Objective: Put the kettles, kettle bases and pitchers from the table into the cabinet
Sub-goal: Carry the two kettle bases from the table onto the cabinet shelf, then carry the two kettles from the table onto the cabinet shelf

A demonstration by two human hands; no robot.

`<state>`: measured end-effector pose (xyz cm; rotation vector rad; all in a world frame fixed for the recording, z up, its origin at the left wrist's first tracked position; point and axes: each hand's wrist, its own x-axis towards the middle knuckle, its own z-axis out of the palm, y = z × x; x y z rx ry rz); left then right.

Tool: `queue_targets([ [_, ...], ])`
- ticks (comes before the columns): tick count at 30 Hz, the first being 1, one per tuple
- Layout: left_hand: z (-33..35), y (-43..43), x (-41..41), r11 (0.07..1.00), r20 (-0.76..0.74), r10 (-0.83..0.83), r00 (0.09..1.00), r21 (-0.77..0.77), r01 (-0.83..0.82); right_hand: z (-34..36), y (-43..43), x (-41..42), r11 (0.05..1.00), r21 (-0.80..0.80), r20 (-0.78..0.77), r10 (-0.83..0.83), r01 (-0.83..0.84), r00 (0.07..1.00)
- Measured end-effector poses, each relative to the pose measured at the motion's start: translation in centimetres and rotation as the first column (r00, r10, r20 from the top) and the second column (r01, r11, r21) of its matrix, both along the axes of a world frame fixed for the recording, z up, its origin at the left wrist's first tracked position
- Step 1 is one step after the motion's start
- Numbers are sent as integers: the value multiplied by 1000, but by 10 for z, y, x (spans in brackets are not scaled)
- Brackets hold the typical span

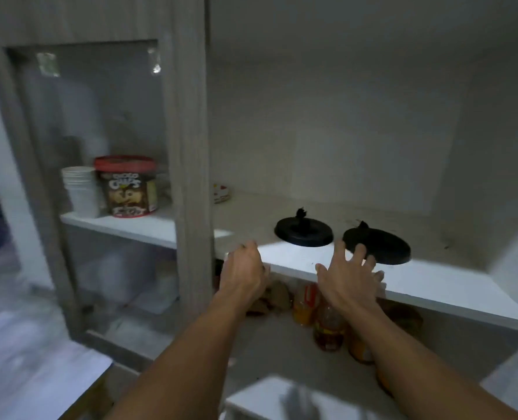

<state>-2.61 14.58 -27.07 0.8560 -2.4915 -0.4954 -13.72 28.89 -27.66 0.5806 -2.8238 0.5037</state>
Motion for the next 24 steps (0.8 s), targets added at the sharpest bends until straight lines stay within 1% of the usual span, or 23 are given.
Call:
queue_targets([
  [3,7,-15,74,982,15,161,987,-99,-159,3,-34,63,983,-18,14,183,-183,983],
  [6,15,-35,165,936,-2,339,941,-97,-338,11,-74,139,934,-47,49,356,-354,933],
  [9,15,-50,268,872,-5,476,879,-124,-473,11,-112,224,863,-73,112,505,-500,856],
  [13,1,-58,417,767,24,636,771,-133,-628,-2,-156,355,755,-118,145,655,-645,741],
  [15,-11,-60,493,710,69,704,707,-112,-695,-17,-172,427,690,-152,185,724,-708,665],
  [17,-26,-61,565,644,111,765,635,-88,-760,-35,-181,498,626,-132,227,774,-768,592],
  [19,-42,-63,625,567,116,820,561,-28,-823,-52,-190,558,565,-111,276,808,-818,521],
  [22,-66,-63,685,473,118,870,478,69,-878,-74,-203,625,500,-96,369,821,-861,436],
  [24,-84,-65,706,422,100,892,440,164,-892,-85,-213,653,489,-107,431,807,-865,403],
])
